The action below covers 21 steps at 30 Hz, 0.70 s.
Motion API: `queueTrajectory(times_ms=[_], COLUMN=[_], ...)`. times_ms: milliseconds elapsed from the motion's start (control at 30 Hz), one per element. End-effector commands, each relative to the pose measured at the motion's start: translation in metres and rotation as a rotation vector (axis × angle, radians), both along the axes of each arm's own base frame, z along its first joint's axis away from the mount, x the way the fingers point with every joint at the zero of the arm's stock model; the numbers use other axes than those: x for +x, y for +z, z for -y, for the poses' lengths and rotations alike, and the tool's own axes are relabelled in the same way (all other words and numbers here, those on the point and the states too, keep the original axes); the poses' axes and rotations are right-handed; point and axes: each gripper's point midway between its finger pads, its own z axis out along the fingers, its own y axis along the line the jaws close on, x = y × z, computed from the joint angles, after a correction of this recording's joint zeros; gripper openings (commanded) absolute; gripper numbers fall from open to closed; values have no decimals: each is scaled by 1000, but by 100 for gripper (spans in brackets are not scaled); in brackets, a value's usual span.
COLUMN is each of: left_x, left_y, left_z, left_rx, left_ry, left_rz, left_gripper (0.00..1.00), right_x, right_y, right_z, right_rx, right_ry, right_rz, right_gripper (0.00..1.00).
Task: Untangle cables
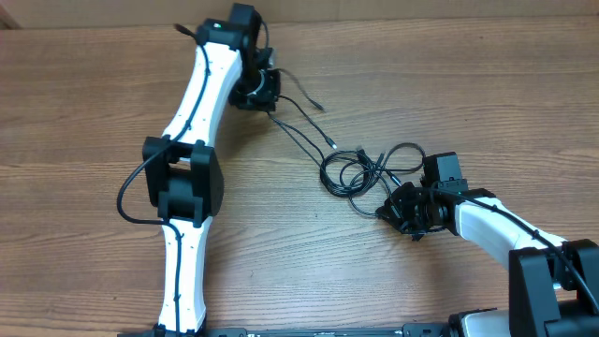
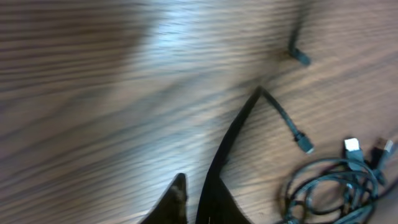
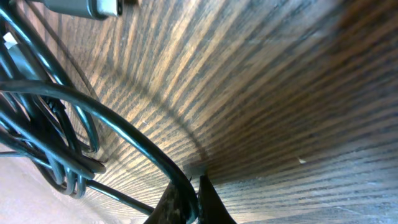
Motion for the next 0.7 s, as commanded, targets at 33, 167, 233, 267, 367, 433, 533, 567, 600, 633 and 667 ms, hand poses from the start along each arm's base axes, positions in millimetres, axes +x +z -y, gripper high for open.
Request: queueTrajectory(times_ms=[33,167,233,267,367,433,533,567,600,633,667], left_x=[5,2,-1,-2,-5,-7,-8,-8,-8,-8,-8], left_y=[27,22,19,17,13,11,10,10,10,10,10], left_z=[-4,-5,-5,-5,-6,-6,-7,-7,-7,-7,-7], left_rx=[46,50,52,53,56,58,60,60,60,60,60], left_ry=[-1,-2,-3,-3,-4,-7,-7,-7,-7,-7,-7], left_rz=[77,59,48,43,26,19,12,11,11,12,11], left_gripper=[29,43,65,80,100,100,99,100,100,100,100], right_x=[-3,-3,-3,-3,-3,-3,-3,-3,-3,-3,-3], right_y=[-6,-6,-6,-6,-6,-6,-6,-6,-6,-6,-6], right_z=[7,7,7,7,7,7,7,7,7,7,7], right_rx=[-37,-37,-37,-37,-37,-37,-37,-37,-37,-37,-37], right_ry=[-7,-7,-7,-7,-7,-7,-7,-7,-7,-7,-7], right_rz=[-9,-10,-10,-10,-9,-9,-9,-9,-9,-9,-9], right_gripper=[4,4,4,4,4,4,4,4,4,4,4])
